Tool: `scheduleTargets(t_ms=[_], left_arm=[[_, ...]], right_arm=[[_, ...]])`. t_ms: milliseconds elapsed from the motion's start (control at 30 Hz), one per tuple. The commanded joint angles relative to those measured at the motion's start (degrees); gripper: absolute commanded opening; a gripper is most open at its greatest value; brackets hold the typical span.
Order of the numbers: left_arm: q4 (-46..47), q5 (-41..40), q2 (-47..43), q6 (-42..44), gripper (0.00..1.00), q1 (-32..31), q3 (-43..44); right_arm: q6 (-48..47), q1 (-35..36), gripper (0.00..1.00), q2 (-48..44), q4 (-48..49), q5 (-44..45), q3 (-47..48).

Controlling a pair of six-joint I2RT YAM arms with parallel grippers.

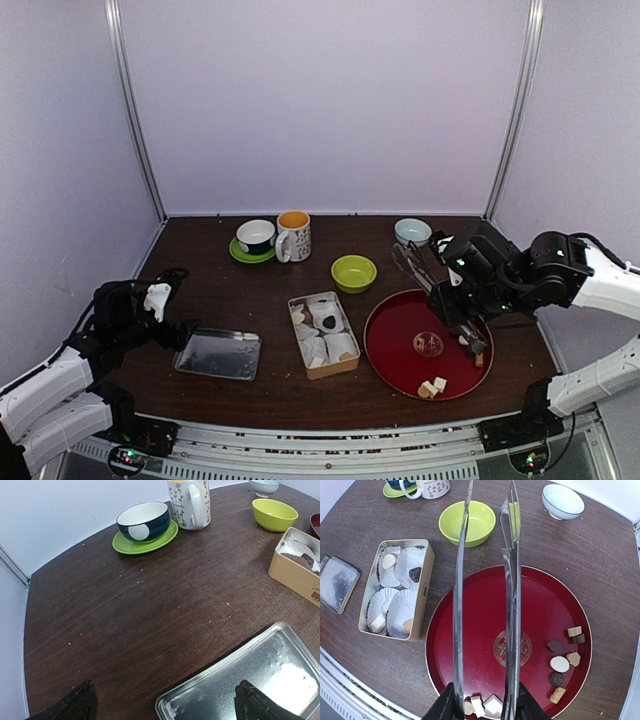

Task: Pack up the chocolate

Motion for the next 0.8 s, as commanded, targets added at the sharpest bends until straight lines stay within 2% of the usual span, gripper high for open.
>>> scheduleTargets(t_ms=[0,300,433,567,767], left_arm=[[1.49,0.68,-0.14,0.63,0.98,0.28,0.48],[1.46,0.68,-0.16,0.62,0.98,0.31,0.48],[1.48,0.67,-0.11,0.59,0.98,0.28,0.46],[1.43,0.65,-0.16,0.62,0.98,0.27,0.52],[1.48,0.69,-0.09,0.63,0.98,0.28,0.52]], right_arm=[[1.29,-0.35,0.34,-0.32,3.78,3.07,-3.67],[6.18,-1.61,0.34,3.65,14.16,3.57,-15.81],[8.77,-2.47,0.36,7.70,18.90,1.06,-20.98],[10.91,-2.60,0.38,11.28,24.47,-1.17,-24.85],[11.79,-2.65,0.50,14.68,31.34,-4.78,-28.65]])
